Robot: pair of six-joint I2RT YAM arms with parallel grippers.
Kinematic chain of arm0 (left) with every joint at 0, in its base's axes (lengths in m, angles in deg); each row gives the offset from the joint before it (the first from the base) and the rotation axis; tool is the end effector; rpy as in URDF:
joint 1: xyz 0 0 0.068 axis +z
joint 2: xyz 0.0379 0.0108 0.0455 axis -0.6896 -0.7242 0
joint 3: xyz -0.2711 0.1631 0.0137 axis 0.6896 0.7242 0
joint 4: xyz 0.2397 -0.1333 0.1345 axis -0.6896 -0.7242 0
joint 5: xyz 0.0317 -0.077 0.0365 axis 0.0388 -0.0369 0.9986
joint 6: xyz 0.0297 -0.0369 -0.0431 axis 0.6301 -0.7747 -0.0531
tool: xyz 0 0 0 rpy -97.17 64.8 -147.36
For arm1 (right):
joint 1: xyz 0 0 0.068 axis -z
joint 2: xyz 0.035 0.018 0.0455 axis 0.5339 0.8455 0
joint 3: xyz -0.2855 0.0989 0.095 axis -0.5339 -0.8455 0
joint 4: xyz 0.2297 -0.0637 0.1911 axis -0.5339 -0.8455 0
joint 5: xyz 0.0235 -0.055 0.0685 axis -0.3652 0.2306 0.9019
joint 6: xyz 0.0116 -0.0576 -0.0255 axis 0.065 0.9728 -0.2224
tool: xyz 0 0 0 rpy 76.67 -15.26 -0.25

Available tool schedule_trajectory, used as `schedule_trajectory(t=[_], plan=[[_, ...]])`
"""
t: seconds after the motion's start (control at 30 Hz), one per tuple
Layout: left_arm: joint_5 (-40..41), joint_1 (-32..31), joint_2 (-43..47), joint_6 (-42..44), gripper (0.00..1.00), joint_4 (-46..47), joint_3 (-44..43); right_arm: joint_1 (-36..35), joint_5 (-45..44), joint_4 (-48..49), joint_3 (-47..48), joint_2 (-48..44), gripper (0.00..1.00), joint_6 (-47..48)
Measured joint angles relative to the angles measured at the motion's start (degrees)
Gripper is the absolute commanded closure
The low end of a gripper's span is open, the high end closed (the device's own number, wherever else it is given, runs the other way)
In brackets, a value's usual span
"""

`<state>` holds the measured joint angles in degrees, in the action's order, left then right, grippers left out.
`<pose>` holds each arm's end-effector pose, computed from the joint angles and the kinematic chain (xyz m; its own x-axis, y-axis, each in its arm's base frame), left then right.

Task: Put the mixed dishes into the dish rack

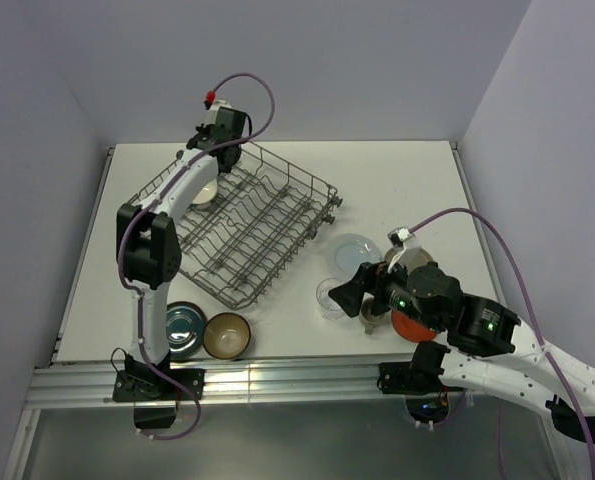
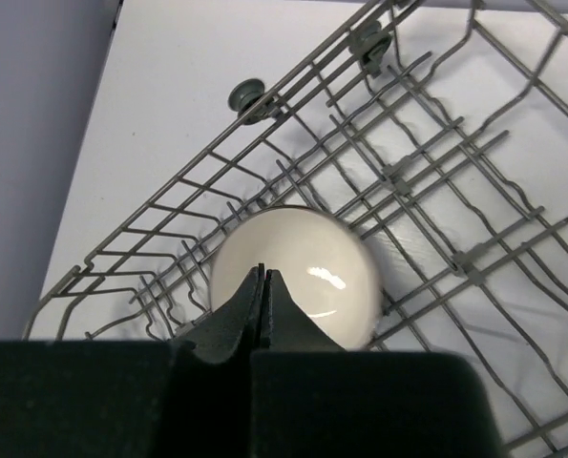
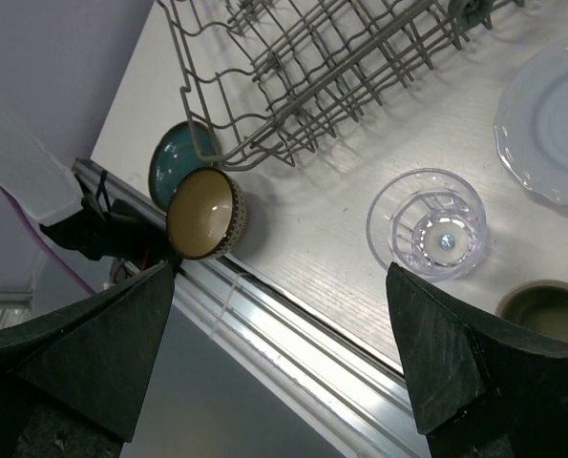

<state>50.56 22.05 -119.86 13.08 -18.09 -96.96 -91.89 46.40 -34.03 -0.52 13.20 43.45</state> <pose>0.5349 -0.1746 0.3185 -0.5954 0.0783 -0.7996 -0.3169 0.8917 0.3233 0.0780 0.1115 0.3585 -0.6208 0.1787 -0.7633 -0.4451 0.7212 0.5308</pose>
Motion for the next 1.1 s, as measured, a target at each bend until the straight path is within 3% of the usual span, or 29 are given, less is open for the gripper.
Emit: schedule_trajectory(t=[0.13, 0.27, 0.33, 0.4, 0.47, 0.6, 0.83, 1.1], plan=[[-1.44, 2.58, 1.55, -1.66, 0.93, 2.05, 3.93, 0.04, 0.04, -0.59, 0.02, 0.85, 0.0, 0.61], [-1.49, 4.26, 1.62, -2.62, 0.56, 1.88, 5.05, 0.04, 0.09, -0.59, 0.02, 1.79, 0.0, 0.9], [-1.9, 4.24, 1.7, -3.76, 0.49, 0.98, 5.07, 0.04, 0.24, -0.57, 0.02, 2.36, 0.0, 0.92], [-2.97, 4.2, 1.95, -5.11, 0.35, -0.04, 5.11, 0.04, 0.31, -0.55, 0.02, 2.89, 0.0, 0.9], [-4.44, 4.24, 2.64, -6.97, 0.3, -0.94, 5.95, 0.04, 0.5, -0.55, 0.0, 3.19, 0.0, 0.85], [-8.55, 5.6, 5.07, -12.2, 0.3, -2.97, 9.11, 0.04, 0.87, -0.5, -0.24, 3.13, 0.0, 0.79], [-16.02, 13.2, 6.71, -19.89, 0.31, -4.92, 13.2, 0.04, 1.46, -0.52, -0.28, 3.02, 0.0, 0.59], [-22.99, 15.96, 4.96, -23.06, 0.44, -4.2, 16.24, 0.07, 1.62, -0.5, -0.28, 3.02, 0.0, 0.57]])
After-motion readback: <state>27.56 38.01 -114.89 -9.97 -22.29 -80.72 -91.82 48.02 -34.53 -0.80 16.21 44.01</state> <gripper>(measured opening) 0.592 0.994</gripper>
